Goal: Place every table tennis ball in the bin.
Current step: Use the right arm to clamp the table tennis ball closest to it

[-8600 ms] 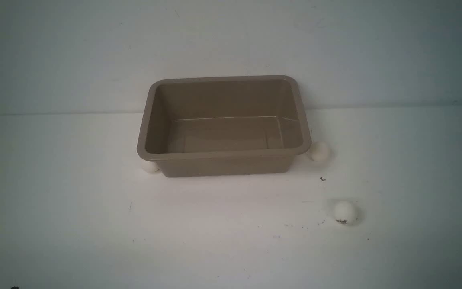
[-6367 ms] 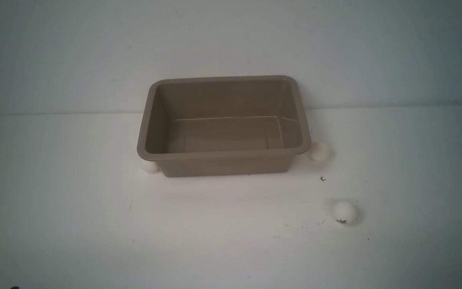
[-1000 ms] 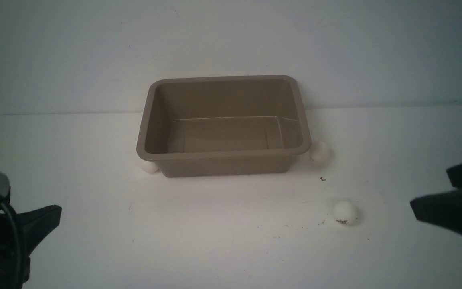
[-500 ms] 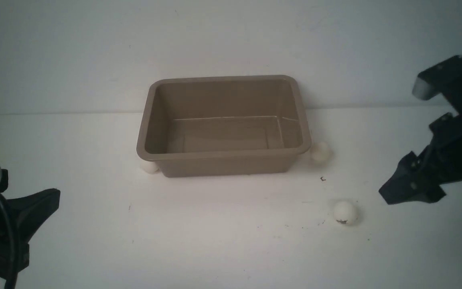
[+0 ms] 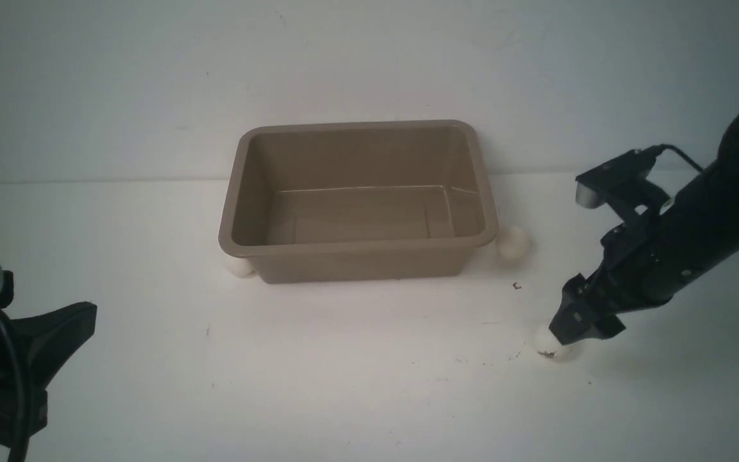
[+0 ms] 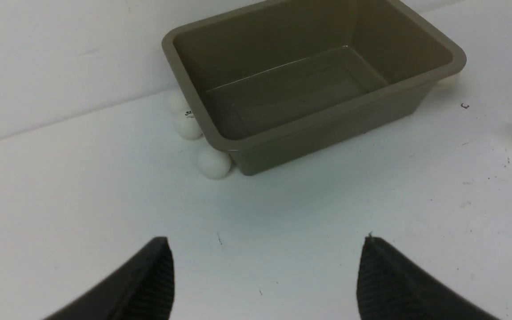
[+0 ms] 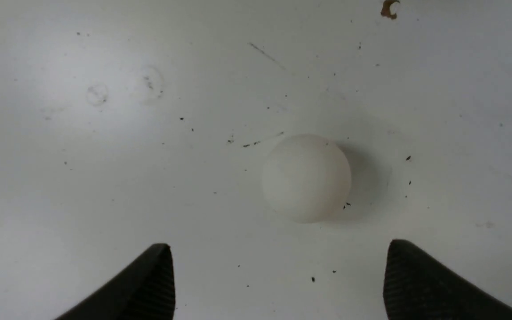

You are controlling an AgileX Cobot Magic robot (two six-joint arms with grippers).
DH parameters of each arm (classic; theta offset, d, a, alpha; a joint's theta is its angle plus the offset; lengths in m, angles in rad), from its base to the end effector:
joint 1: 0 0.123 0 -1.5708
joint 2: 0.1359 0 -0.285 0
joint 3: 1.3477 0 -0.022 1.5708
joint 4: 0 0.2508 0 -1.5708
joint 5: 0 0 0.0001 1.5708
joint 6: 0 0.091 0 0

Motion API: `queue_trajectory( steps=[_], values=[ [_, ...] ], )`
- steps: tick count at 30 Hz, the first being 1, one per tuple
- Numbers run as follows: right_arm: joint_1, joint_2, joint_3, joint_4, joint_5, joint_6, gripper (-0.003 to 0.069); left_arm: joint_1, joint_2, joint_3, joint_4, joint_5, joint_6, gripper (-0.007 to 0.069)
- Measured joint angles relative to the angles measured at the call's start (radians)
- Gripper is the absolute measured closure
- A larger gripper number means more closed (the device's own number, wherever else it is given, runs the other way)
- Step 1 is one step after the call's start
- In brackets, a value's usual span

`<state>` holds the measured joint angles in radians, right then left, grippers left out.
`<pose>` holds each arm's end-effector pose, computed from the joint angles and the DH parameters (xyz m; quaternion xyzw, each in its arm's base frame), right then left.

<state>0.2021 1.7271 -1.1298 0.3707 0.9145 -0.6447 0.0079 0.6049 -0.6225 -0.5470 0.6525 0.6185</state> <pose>0.3154 0.0913 0.2069 -0.3102 0.9354 0.1343 0.1038 0.1138 -0.0279 0.3240 0.1504 0.8329 -0.0908 0.5248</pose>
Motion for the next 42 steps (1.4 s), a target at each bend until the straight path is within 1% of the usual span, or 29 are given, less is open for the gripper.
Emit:
queue_trajectory(
  steps=[7, 11, 14, 21, 30, 33, 35, 36, 37, 38, 42],
  values=[
    [0.0, 0.081, 0.0, 0.034, -0.044, -0.021, 0.009, 0.0, 0.0, 0.0, 0.0, 0.002, 0.0, 0.0125],
    [0.0, 0.085, -0.002, 0.101, -0.063, -0.065, 0.009, 0.0, 0.0, 0.0, 0.0, 0.002, 0.0, 0.0125],
    [0.0, 0.092, -0.003, 0.125, -0.069, -0.079, 0.009, 0.0, 0.0, 0.0, 0.0, 0.002, 0.0, 0.0125],
    [0.0, 0.126, -0.005, 0.13, -0.117, -0.082, 0.009, 0.0, 0.0, 0.0, 0.0, 0.002, 0.0, 0.0125],
    [0.001, 0.164, -0.006, 0.133, -0.126, -0.082, 0.0096, 0.0, 0.0, 0.0, 0.0, 0.002, 0.0, 0.0125],
    [0.001, 0.165, -0.007, 0.148, -0.135, -0.082, 0.0144, 0.0, 0.0, 0.0, 0.0, 0.002, 0.0, 0.0125],
    [0.001, 0.165, -0.007, 0.153, -0.135, -0.082, 0.0204, 0.0, 0.0, 0.0, 0.0, 0.002, 0.0, 0.0125],
    [0.001, 0.165, -0.007, 0.153, -0.134, -0.082, 0.0246, 0.0, 0.0, 0.0, 0.0, 0.002, 0.0, 0.0125],
    [0.001, 0.165, -0.007, 0.153, -0.128, -0.082, 0.0312, 0.0, 0.0, 0.0, 0.0, 0.002, 0.0, 0.0125],
    [0.001, 0.165, -0.008, 0.153, -0.123, -0.082, 0.0338, 0.0, 0.0, 0.0, 0.0, 0.002, 0.0, 0.0125],
    [0.001, 0.165, -0.01, 0.124, -0.099, -0.082, 0.0335, 0.0, 0.0, 0.0, 0.0, 0.002, 0.0, 0.0125]
  ],
)
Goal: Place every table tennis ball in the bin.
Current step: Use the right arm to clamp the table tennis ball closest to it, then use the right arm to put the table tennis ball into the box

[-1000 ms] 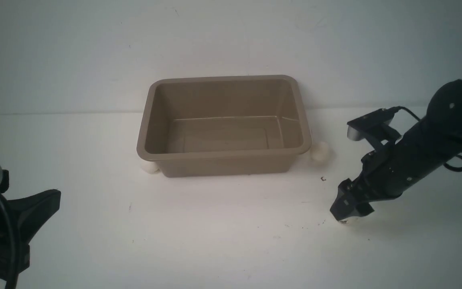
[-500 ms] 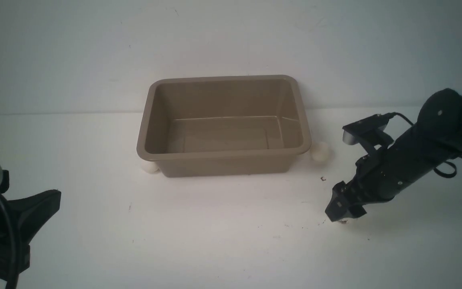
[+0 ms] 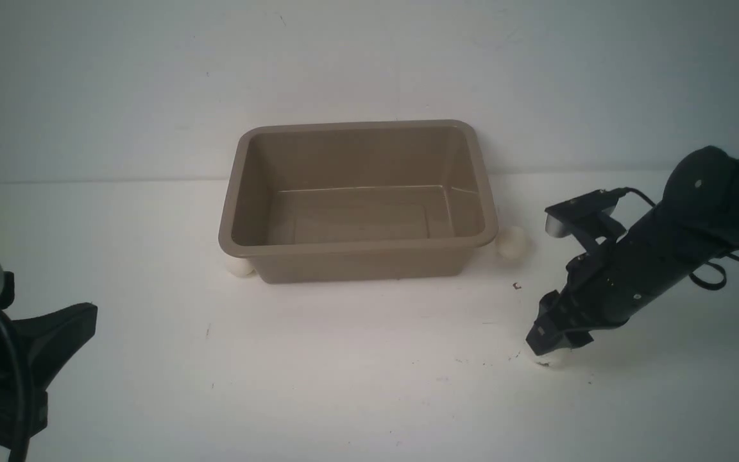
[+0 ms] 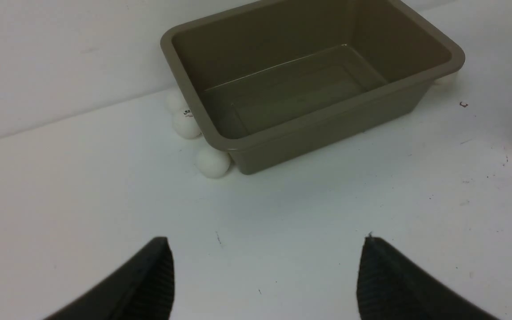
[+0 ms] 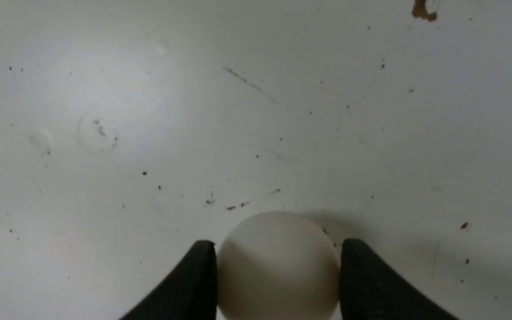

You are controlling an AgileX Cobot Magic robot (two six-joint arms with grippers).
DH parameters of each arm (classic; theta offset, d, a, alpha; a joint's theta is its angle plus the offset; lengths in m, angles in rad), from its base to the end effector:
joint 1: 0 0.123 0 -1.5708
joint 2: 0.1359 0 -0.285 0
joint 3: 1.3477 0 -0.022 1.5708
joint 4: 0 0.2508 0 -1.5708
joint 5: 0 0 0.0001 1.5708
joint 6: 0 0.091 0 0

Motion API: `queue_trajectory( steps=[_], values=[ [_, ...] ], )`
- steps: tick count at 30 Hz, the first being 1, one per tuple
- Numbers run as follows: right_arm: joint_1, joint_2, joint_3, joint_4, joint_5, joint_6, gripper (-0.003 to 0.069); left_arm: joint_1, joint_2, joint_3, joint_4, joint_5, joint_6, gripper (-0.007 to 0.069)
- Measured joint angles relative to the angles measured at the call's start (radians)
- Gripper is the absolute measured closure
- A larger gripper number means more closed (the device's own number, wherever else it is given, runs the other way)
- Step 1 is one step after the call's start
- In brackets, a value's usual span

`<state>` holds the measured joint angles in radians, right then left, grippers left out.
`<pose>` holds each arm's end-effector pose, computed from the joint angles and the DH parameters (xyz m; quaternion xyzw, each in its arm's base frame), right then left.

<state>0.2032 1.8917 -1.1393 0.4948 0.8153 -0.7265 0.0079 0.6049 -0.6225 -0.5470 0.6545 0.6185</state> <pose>0.3361 0.1014 0.1569 -0.2915 0.9374 0.1680 0.0903 0.1137 -0.0280 0.3239 0.1508 0.8332 -0.0911 0.5241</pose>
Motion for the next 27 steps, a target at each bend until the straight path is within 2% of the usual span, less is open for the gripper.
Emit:
queue_trajectory(
  steps=[9, 15, 22, 27],
  values=[
    [0.0, 0.0, -0.013, -0.023, -0.005, 0.0, 0.0335, 0.0, 0.0, 0.0, 0.0, -0.001, 0.0, 0.0125],
    [0.0, -0.062, -0.181, -0.037, 0.114, -0.002, 0.0335, 0.0, 0.0, 0.0, 0.0, 0.0, 0.0, 0.0125],
    [0.014, -0.085, -0.448, 0.095, 0.18, -0.065, 0.0335, 0.0, 0.0, 0.0, 0.0, 0.0, 0.0, 0.0125],
    [0.064, 0.03, -0.663, 0.185, 0.175, -0.08, 0.0335, 0.0, 0.0, 0.0, 0.0, 0.0, 0.0, 0.0125]
  ],
)
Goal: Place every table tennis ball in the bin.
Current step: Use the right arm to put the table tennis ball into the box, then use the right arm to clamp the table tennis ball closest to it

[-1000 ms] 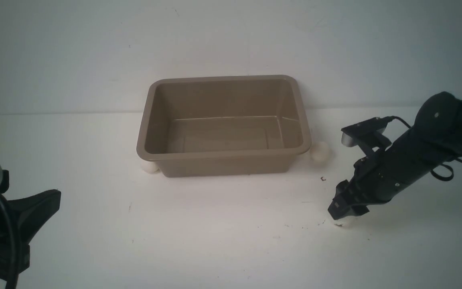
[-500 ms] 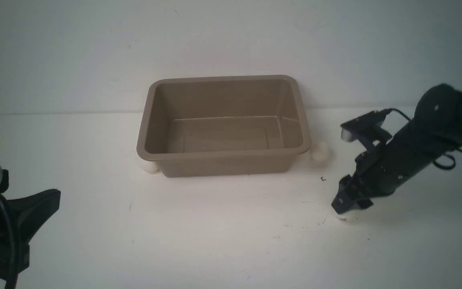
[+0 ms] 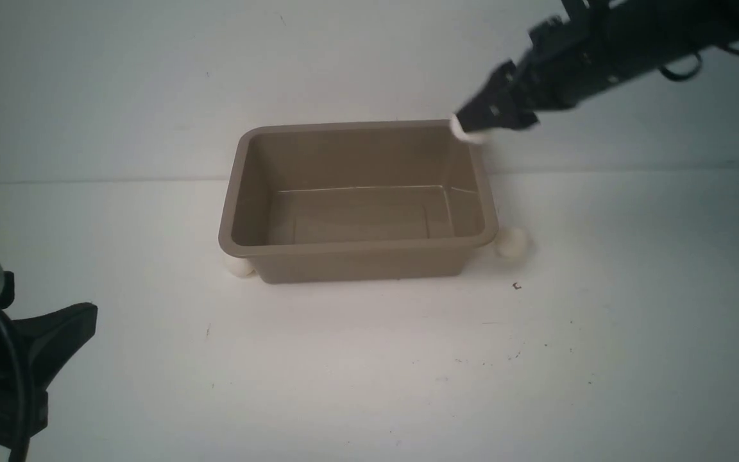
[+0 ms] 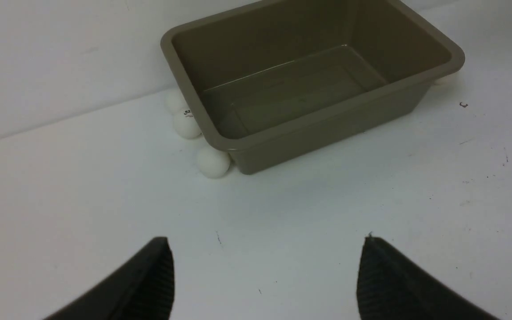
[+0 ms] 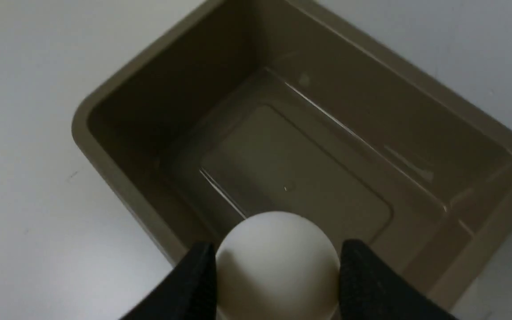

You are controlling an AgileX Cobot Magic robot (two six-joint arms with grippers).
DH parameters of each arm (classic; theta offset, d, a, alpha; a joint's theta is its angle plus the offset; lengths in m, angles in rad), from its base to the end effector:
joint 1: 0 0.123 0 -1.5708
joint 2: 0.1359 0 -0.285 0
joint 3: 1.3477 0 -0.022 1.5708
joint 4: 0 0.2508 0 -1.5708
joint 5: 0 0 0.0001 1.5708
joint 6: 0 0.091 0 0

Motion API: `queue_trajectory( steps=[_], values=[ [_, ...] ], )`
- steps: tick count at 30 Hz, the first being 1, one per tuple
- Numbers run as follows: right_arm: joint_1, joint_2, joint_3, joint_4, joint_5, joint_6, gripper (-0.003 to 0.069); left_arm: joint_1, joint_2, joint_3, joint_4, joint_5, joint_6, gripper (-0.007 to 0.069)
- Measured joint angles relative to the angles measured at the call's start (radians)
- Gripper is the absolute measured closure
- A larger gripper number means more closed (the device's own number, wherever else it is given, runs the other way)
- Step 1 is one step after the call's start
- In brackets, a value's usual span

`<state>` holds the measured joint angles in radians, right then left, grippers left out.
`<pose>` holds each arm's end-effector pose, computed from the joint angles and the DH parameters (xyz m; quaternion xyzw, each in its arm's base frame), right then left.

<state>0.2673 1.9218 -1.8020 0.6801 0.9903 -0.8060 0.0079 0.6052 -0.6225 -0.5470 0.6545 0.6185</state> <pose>0.4046 0.1604 0.3279 -0.3775 0.8315 0.2386 0.3305 0.1138 -0.0280 0.3238 0.1508 0.8333 -0.0912 0.5239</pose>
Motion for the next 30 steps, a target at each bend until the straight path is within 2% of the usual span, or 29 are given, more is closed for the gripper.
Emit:
queue_trajectory(
  steps=[9, 18, 19, 22, 23, 25, 30],
  values=[
    [0.025, 0.318, -0.195, -0.005, 0.001, 0.009, 0.0335, 0.0, 0.0, 0.0, 0.0, 0.0, 0.0, 0.0125],
    [0.025, 0.366, -0.222, -0.008, 0.0, -0.022, 0.0328, 0.0, 0.0, 0.0, 0.0, 0.0, 0.0, 0.0125],
    [0.025, 0.366, -0.229, -0.012, 0.001, -0.022, 0.0312, 0.0, 0.0, 0.0, 0.0, 0.0, 0.0, 0.0125],
    [0.025, 0.362, -0.263, -0.047, 0.005, -0.001, 0.0184, 0.0, 0.0, 0.0, 0.0, 0.0, 0.0, 0.0125],
    [0.025, 0.359, -0.281, -0.073, 0.007, 0.013, 0.012, 0.0, 0.0, 0.0, 0.0, 0.0, 0.0, 0.0125],
    [0.025, 0.345, -0.31, -0.13, 0.012, 0.042, 0.0061, 0.0, 0.0, 0.0, 0.0, 0.0, 0.0, 0.0125],
    [0.021, 0.292, -0.408, -0.344, 0.064, 0.162, 0.0021, 0.0, 0.0, 0.0, 0.0, 0.0, 0.0, 0.0125]
  ],
)
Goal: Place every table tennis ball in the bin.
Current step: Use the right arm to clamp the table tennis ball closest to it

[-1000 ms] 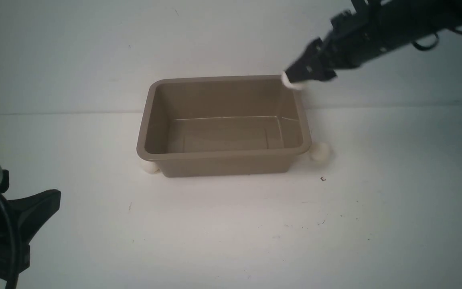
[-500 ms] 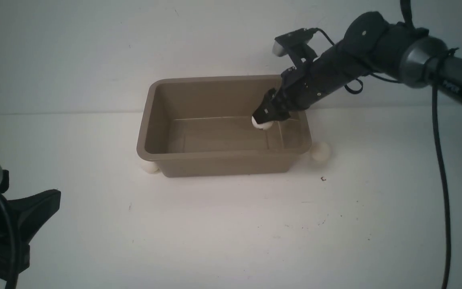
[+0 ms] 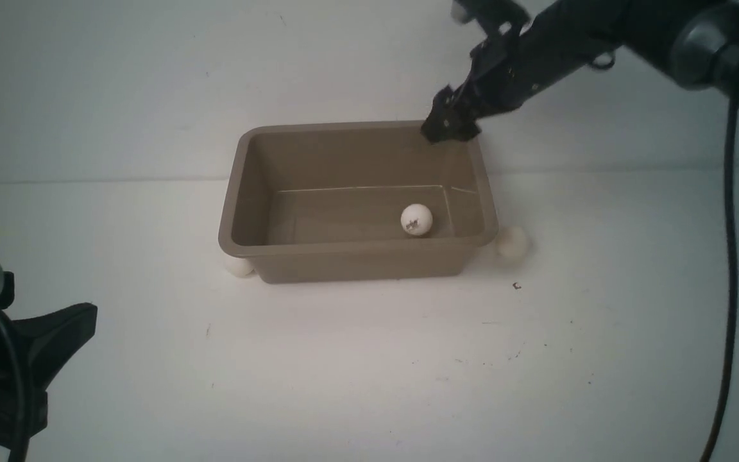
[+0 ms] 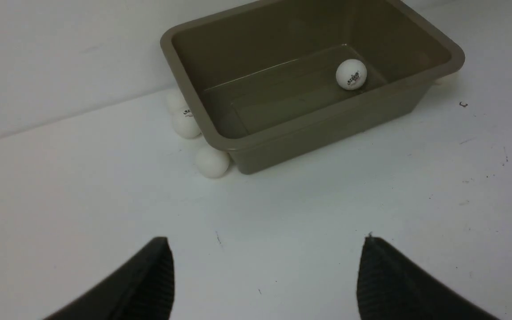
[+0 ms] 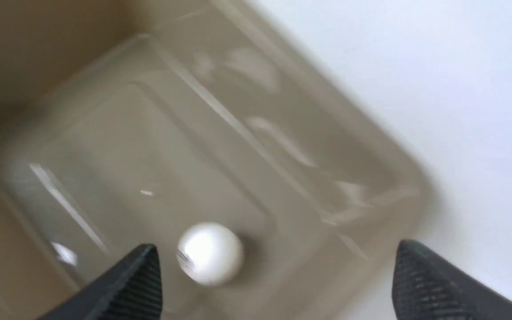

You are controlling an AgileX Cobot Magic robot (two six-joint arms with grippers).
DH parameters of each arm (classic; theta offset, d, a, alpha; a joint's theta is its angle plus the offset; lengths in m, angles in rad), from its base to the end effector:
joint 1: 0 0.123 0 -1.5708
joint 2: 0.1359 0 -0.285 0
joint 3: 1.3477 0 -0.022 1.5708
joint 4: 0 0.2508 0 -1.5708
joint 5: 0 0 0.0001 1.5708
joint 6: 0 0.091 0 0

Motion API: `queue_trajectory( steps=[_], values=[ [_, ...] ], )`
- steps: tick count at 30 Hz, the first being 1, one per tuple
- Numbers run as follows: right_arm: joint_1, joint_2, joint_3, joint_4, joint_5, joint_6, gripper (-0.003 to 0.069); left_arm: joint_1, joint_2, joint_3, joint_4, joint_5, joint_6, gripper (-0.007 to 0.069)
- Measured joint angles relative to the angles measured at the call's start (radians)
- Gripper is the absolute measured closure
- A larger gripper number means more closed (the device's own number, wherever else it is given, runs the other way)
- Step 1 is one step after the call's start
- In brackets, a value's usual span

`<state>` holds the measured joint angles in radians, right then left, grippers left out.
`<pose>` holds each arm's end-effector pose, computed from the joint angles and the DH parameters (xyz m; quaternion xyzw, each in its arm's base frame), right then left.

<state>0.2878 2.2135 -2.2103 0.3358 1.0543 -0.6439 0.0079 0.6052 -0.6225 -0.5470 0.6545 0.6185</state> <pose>0.4713 0.1667 0.2981 -0.3910 0.8576 0.1090 0.3159 0.1138 -0.0280 0.3238 0.1508 0.8333 -0.0912 0.5239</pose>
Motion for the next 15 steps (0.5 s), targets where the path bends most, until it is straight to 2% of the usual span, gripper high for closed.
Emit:
queue_trajectory(
  steps=[7, 15],
  values=[
    [-0.067, -0.063, -0.049, -0.216, 0.099, 0.076, 0.004, 0.0, 0.0, 0.0, 0.0, 0.0, 0.0, 0.0125],
    [-0.135, -0.083, -0.047, -0.223, 0.203, 0.098, 0.0061, 0.0, 0.0, 0.0, 0.0, 0.0, 0.0, 0.0125]
  ],
)
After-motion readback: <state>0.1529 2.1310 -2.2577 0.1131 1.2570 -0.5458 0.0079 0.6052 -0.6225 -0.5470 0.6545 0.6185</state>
